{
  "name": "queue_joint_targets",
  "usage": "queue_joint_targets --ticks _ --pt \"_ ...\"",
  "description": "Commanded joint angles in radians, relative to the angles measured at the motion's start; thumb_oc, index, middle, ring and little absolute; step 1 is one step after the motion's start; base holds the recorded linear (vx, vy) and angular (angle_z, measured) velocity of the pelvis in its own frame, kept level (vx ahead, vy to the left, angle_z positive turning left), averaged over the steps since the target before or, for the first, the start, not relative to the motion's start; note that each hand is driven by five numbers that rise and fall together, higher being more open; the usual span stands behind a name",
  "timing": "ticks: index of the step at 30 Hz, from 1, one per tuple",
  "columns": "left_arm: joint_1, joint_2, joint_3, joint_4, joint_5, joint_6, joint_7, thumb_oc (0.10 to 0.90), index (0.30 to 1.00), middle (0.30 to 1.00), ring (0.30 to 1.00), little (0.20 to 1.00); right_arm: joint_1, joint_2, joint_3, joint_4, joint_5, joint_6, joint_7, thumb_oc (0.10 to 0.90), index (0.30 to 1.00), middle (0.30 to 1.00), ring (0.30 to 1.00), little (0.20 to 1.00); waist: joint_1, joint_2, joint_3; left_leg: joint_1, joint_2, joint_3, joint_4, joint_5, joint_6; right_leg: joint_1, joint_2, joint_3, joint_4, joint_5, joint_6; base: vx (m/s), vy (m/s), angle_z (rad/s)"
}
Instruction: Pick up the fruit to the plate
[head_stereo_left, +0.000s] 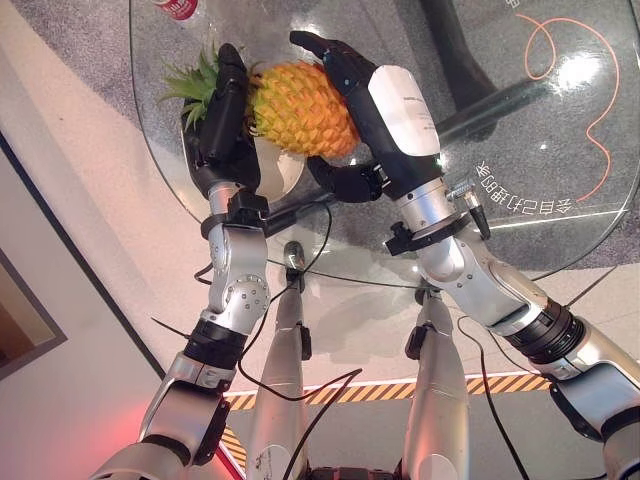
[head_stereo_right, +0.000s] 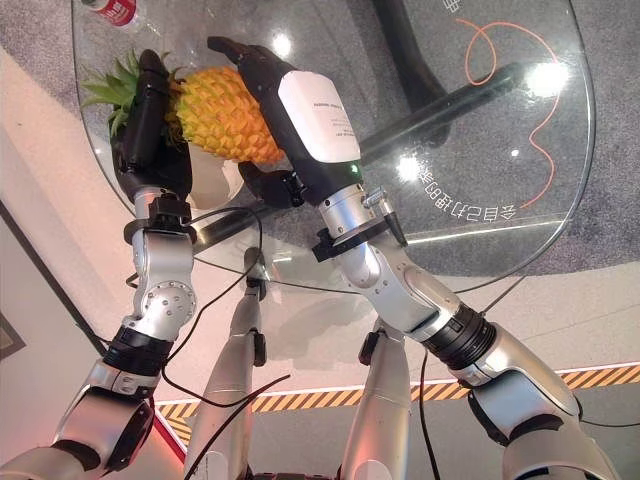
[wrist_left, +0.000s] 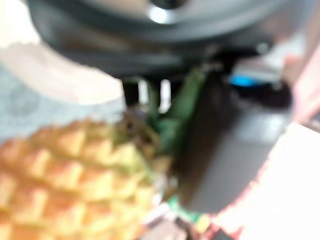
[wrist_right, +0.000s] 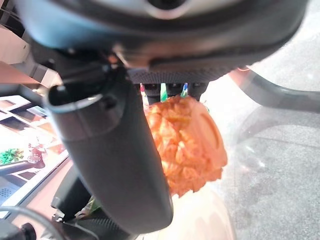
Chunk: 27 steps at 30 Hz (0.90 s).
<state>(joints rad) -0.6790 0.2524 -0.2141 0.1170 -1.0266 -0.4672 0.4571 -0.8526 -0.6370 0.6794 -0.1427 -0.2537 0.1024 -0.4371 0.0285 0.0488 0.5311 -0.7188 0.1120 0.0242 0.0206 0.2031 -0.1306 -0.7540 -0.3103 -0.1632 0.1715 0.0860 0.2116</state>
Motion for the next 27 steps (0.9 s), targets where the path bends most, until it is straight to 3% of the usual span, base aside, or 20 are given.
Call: queue_joint_targets --ticks 1,27 --pt "-0.089 0.033 0.05 -0.132 0.138 -0.122 0.027 0.1 0.3 0.3 0.3 0.2 -0.144 0.036 -0.099 -0.106 -0.023 -0.064 -0.09 0.8 0.9 0.9 0.9 0.9 0.029 -0.02 -0.011 0.025 0.002 0.018 0.008 -0.024 -0.001 0.037 0.009 -0.07 -0.044 0.086 0.008 0.0 0.0 0.0" --pt "-0.105 0.013 0.104 -0.114 0.273 -0.217 0.226 0.1 0.3 0.3 0.3 0.2 -0.15 0.049 -0.104 -0.088 -0.037 -0.056 -0.098 0.8 0.9 0.9 0.9 0.9 0.03 -0.023 -0.011 0.035 0.009 0.022 -0.001 -0.021 -0.007 0.044 0.006 -0.072 -0.046 0.083 0.008 0.0 0.0 0.0"
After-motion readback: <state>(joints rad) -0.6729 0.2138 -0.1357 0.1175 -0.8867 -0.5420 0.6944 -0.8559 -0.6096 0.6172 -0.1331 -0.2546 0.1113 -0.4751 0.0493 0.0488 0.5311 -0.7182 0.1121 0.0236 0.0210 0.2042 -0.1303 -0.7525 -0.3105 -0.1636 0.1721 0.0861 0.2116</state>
